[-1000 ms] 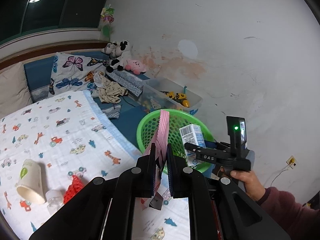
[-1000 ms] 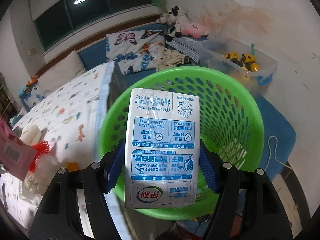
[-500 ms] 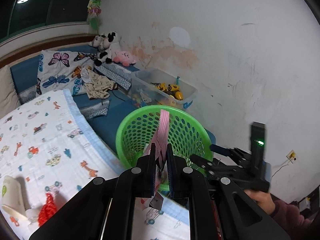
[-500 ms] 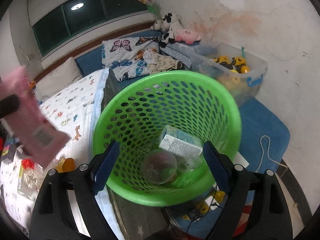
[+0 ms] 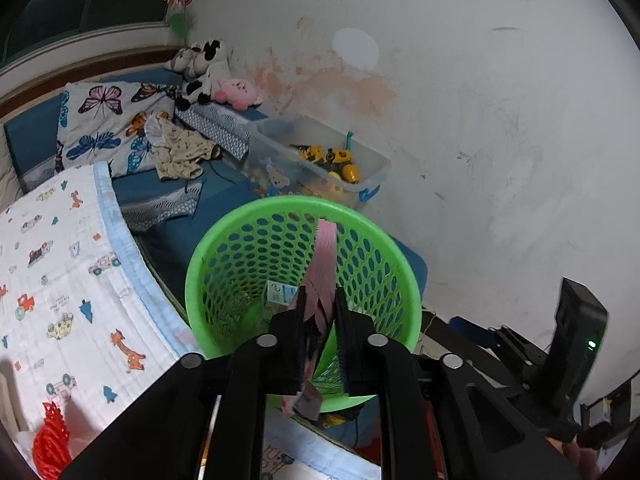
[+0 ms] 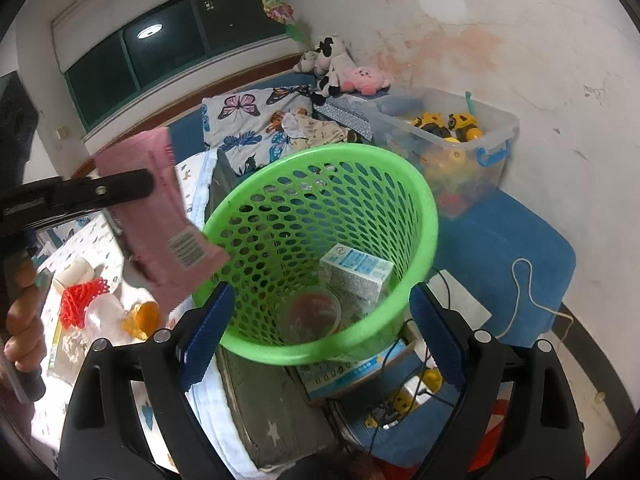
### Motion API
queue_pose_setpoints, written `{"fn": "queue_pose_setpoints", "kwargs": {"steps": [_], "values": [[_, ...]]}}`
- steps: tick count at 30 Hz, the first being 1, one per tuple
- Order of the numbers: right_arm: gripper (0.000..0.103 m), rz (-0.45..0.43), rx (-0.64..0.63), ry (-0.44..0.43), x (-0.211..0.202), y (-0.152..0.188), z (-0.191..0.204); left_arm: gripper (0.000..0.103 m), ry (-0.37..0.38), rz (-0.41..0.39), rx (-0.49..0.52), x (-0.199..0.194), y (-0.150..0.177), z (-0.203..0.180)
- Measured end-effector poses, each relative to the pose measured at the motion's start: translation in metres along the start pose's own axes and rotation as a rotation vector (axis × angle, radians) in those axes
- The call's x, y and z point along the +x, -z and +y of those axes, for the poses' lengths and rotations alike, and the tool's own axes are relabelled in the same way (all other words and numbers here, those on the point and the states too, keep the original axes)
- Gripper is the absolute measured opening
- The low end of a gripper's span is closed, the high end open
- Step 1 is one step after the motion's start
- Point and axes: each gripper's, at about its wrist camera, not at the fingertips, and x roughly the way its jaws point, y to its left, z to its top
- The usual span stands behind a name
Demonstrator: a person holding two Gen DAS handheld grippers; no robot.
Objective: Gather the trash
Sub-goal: 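Carry the pink wrapper over the green basket and open the left tool, then grasp the yellow-label plastic bottle with the left tool while the right tool grasps the orange peel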
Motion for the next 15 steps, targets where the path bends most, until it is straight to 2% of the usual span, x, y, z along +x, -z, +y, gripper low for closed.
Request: {"fn": "queue_pose_setpoints", "kwargs": {"steps": [2,3,5,15], "values": [[0.089,-0.001,0.001,0.001,-0.002,0.002,0.0,0.026,-0.001,0.008,-0.012,0.004,0.002,0.001],[0.089,0.0,0.004,-0.001,-0.003,0.004,0.0,0.039,-0.004,0.015,-0.021,0.005,0.004,0.003],[0.089,0.001,0.011,-0.007,-0.004,0.006,0.0,0.058,-0.021,-0.001,-0.031,0.002,0.008,0.005],[0.09,0.0,0.008,-0.034,-0.01,0.012,0.01,0.061,-0.054,-0.037,-0.079,-0.037,0.028,0.026]]}}
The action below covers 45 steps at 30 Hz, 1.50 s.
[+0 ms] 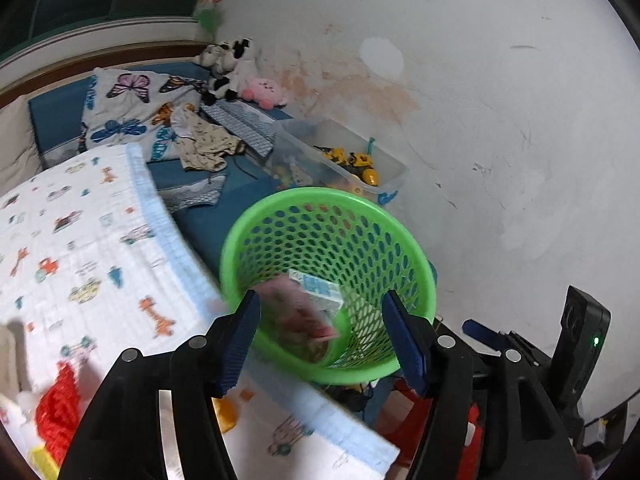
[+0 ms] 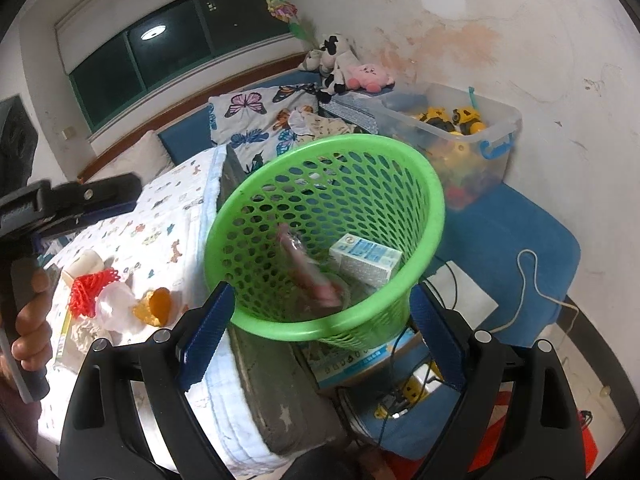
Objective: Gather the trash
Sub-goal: 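Grasp the yellow-label plastic bottle with the left tool while the right tool grasps the orange peel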
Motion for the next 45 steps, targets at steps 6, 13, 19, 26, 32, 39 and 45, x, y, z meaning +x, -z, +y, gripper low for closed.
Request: {"fn": "queue_pose_setpoints", "kwargs": {"steps": [6,13,19,26,32,39,45], "values": [[0.09,0.005,-0.017,-0.027,-0.001,0.002,0.015,0.061,-0.053,-0.027,-0.045,-0.036,0.021,0.03],[0.09,0.022,-0.059,-0.075,0.003,0.006,0.046,0.061,-0.093,-0.067,-0.118,-0.079,0.047,0.073],[0.09,0.049,-0.121,-0.127,0.012,0.011,0.082,0.061,-0.149,-0.096,-0.17,-0.111,0.067,0.105],[0.09,0.101,-0.202,-0.174,0.038,0.022,0.121,0.061,-0.193,-0.092,-0.234,-0.128,0.094,0.136],[0.082,0.146,-0.288,-0.189,0.064,0.033,0.15,0.061,-0.202,-0.084,-0.267,-0.135,0.111,0.15],[0.07,0.188,-0.339,-0.192,0.092,0.04,0.165,0.061,-0.224,-0.048,-0.3,-0.136,0.132,0.161],[0.063,0.202,-0.353,-0.18,0.106,0.041,0.169,0.061,-0.238,-0.013,-0.355,-0.124,0.138,0.174]]}}
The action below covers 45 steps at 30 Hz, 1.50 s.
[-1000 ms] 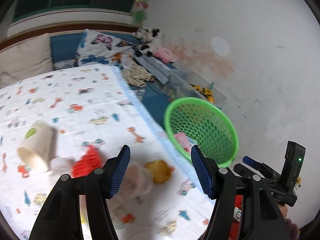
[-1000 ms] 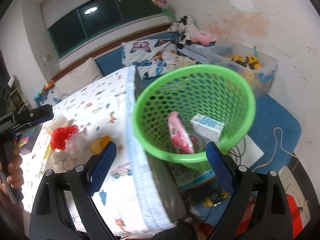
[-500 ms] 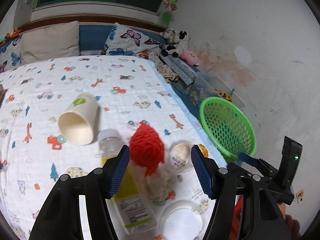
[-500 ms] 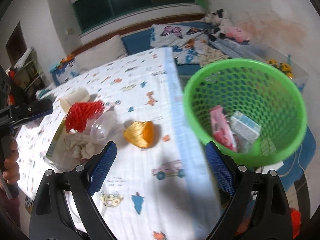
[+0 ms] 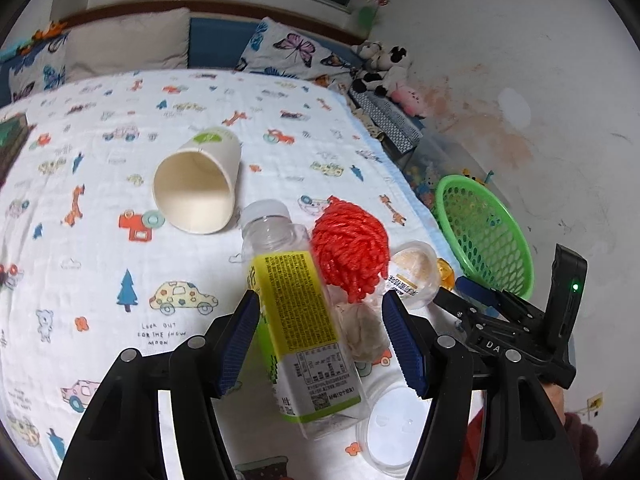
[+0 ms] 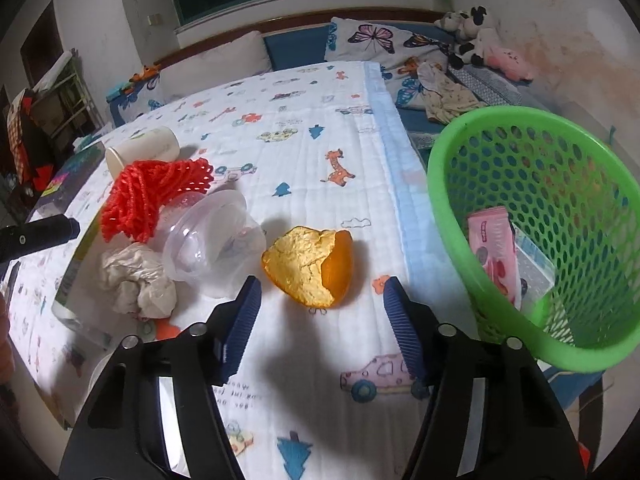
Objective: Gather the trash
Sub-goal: 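Grasp the yellow-label plastic bottle with the left tool while the right tool grasps the orange peel, then carry the orange peel to the green basket and open the right tool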
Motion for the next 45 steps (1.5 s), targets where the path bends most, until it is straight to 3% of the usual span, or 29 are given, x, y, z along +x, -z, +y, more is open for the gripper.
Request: {"fn": "queue_pose_setpoints", "kwargs": {"steps": [9,14,17,26,36,45], "values": [[0.057,0.001,-0.038,0.013,0.01,-0.005,0.006,0.061,-0.055,0.044,-0.011,0.021,-0.008,0.001],[0.055,-0.005,-0.048,0.026,0.011,-0.007,0.008,0.052,-0.115,0.06,0.016,0.028,-0.01,0.002],[0.055,-0.004,-0.049,0.024,0.012,-0.007,0.008,0.05,-0.09,0.067,-0.004,0.028,-0.012,0.008],[0.056,-0.002,-0.049,0.024,0.017,-0.008,0.009,0.05,-0.154,0.098,0.014,0.04,-0.019,-0.001],[0.048,-0.009,-0.015,0.026,0.019,-0.007,0.002,0.05,-0.152,0.105,0.016,0.05,-0.022,0.006],[0.042,-0.026,0.028,0.007,0.001,-0.004,-0.007,0.049,-0.102,0.059,0.009,0.016,-0.015,0.012]]}}
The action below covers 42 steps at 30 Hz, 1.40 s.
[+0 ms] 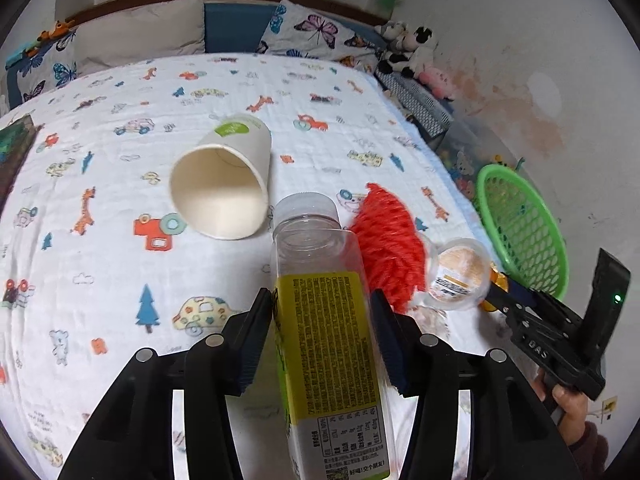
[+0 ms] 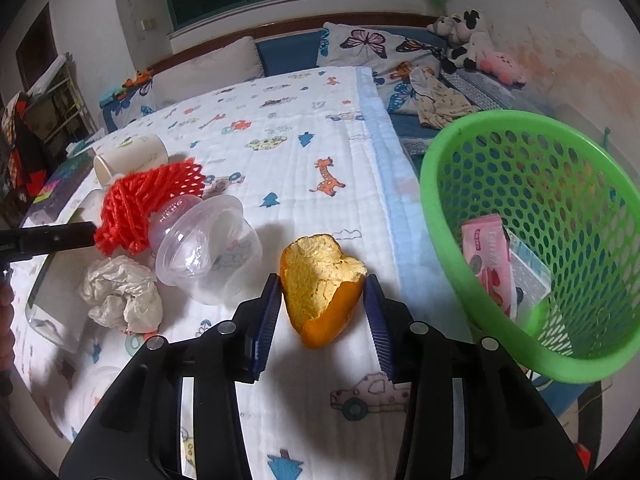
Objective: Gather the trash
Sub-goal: 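Carry the orange peel to the green basket and open the right tool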
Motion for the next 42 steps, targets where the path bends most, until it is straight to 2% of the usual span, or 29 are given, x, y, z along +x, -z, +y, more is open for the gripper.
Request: {"fn": "queue_pose_setpoints", "kwargs": {"steps": [9,16,27,31,34,36,37,42], "values": [[0.042,-0.04,0.032,-0.025,-0.025,-0.002,-0.005,0.049,0.056,-0.065,0.029,-0.047,0.007,-0.006],[0.042,-0.076,0.07,0.003,-0.046,-0.006,-0.025,0.049,0.108,-0.082,0.082,-0.059,0.0,-0.031],[0.042,-0.089,0.179,0.174,-0.071,-0.011,-0.115,0.049,0.221,-0.05,0.19,-0.035,-0.027,-0.101],[0.043,-0.084,0.209,0.229,-0.074,-0.012,-0.144,0.049,0.237,-0.041,0.229,-0.025,-0.037,-0.126],[0.047,-0.081,0.234,0.258,-0.073,-0.012,-0.162,0.049,0.249,-0.033,0.262,-0.015,-0.047,-0.149],[0.061,-0.089,0.247,0.276,-0.074,-0.01,-0.17,0.049,0.256,-0.03,0.283,-0.011,-0.051,-0.162],[0.063,-0.094,0.252,0.279,-0.075,-0.009,-0.173,0.049,0.258,-0.031,0.292,-0.009,-0.053,-0.167],[0.065,-0.108,0.269,0.281,-0.084,-0.001,-0.18,0.049,0.271,-0.015,0.339,0.009,-0.064,-0.203]]}}
